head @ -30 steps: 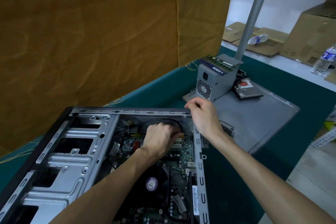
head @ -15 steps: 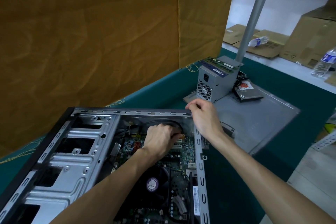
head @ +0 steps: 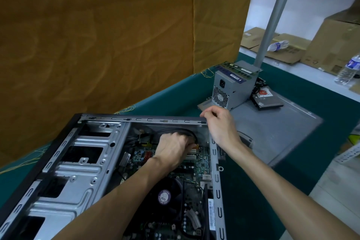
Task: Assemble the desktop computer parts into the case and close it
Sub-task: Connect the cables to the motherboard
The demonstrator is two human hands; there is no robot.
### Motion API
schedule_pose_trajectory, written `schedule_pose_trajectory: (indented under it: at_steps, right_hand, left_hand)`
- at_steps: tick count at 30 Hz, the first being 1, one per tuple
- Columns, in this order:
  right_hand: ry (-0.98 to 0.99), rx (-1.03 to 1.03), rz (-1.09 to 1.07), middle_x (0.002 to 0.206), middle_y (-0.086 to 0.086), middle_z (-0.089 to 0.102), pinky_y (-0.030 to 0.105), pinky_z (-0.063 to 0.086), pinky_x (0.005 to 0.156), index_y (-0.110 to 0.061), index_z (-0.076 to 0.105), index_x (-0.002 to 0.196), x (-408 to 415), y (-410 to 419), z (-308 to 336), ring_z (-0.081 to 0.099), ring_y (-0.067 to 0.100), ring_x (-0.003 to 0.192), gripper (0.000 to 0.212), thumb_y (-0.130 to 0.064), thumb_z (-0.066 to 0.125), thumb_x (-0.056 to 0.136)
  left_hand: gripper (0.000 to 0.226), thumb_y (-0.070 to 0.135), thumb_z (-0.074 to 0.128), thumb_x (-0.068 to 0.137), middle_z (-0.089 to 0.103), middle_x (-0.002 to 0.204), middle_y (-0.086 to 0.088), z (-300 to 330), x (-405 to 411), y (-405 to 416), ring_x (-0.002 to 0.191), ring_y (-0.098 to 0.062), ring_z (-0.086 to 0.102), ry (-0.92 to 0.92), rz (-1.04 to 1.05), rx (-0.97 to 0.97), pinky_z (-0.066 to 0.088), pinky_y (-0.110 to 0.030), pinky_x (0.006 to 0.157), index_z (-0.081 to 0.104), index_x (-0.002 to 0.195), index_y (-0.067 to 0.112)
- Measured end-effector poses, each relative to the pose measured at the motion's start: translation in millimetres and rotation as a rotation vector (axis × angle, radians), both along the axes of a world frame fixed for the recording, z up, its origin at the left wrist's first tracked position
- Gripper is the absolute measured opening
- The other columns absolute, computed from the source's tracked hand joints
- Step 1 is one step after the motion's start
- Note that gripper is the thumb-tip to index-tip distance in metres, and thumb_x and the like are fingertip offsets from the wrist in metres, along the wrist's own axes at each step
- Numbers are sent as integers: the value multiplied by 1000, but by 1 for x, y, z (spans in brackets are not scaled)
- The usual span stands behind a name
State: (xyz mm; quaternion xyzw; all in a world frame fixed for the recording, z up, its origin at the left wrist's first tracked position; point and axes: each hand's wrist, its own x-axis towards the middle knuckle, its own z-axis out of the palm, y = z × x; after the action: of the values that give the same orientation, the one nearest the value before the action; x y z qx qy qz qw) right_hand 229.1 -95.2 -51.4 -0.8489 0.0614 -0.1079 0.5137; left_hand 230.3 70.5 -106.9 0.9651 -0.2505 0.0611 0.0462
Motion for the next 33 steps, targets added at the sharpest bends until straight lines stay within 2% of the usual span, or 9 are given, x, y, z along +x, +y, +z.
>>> schedule_pose_trajectory:
  at_steps: [9, 13, 17, 20, 22, 24, 26, 29, 33]
  right_hand:
    - [-11, 10, 11, 81, -9, 68, 2, 37, 60, -19, 71, 81, 2, 0, -2, 54, -16, 69, 26, -12, 53, 98]
    - [-8, 8, 12, 82, -10, 68, 2, 37, 62, -18, 71, 82, 2, -1, -2, 55, -15, 70, 25, -13, 53, 98]
    - [-1, 4, 7, 83, -14, 67, 2, 35, 61, -21, 71, 81, 3, -1, -3, 56, -6, 72, 25, -15, 54, 99]
    - [0, 7, 1, 83, -12, 68, 1, 35, 61, -20, 71, 81, 3, 0, -3, 56, -9, 71, 25, -14, 53, 98]
    - [-2, 10, -2, 83, -10, 69, 2, 36, 60, -20, 71, 81, 3, 0, -4, 56, -12, 70, 26, -14, 53, 98]
    - [4, 13, -3, 82, -7, 70, 4, 37, 58, -20, 71, 80, 3, -1, -5, 57, -9, 68, 26, -14, 53, 98]
    - [9, 8, -5, 83, -8, 70, 4, 37, 60, -19, 72, 81, 4, -1, -4, 57, -6, 70, 26, -15, 53, 98]
    - [16, -5, -12, 82, -12, 68, 4, 37, 61, -20, 72, 81, 4, 0, -2, 56, -11, 71, 26, -15, 53, 97]
    - [15, -3, -13, 80, -11, 69, 6, 36, 57, -21, 72, 81, 3, 0, -2, 57, -6, 66, 26, -16, 53, 97]
  left_hand:
    - [34, 51, 43, 104, 74, 105, 7, 2, -4, 1, 94, -21, 69, -2, -1, -9, 49, -33, 72, 69, 111, 31]
    - [33, 50, 43, 105, 74, 109, 7, 3, -2, 0, 97, -20, 69, 21, -5, 22, 52, -33, 76, 68, 115, 32]
    - [32, 50, 45, 104, 75, 109, 6, 4, -2, -2, 97, -20, 70, 50, 1, 14, 53, -33, 79, 68, 118, 32]
    - [33, 50, 44, 105, 74, 111, 7, 4, -1, -3, 97, -19, 70, 52, 3, 29, 54, -33, 81, 67, 120, 33]
    - [32, 49, 44, 105, 74, 111, 7, 5, -2, -3, 97, -19, 70, 46, 4, 28, 54, -33, 81, 68, 119, 32]
    - [30, 48, 46, 105, 74, 110, 7, 7, -3, -4, 97, -20, 69, 47, 12, 15, 54, -34, 81, 69, 116, 31]
    - [29, 46, 48, 104, 74, 109, 6, 9, -6, -7, 97, -21, 69, 53, 31, 12, 52, -34, 80, 69, 115, 30]
    - [29, 47, 51, 103, 75, 106, 2, 12, -8, -11, 97, -22, 70, 69, 81, 11, 49, -33, 79, 70, 113, 28]
    - [27, 45, 53, 102, 74, 105, 0, 20, -16, -11, 98, -25, 69, 126, 115, -22, 49, -34, 76, 69, 113, 26]
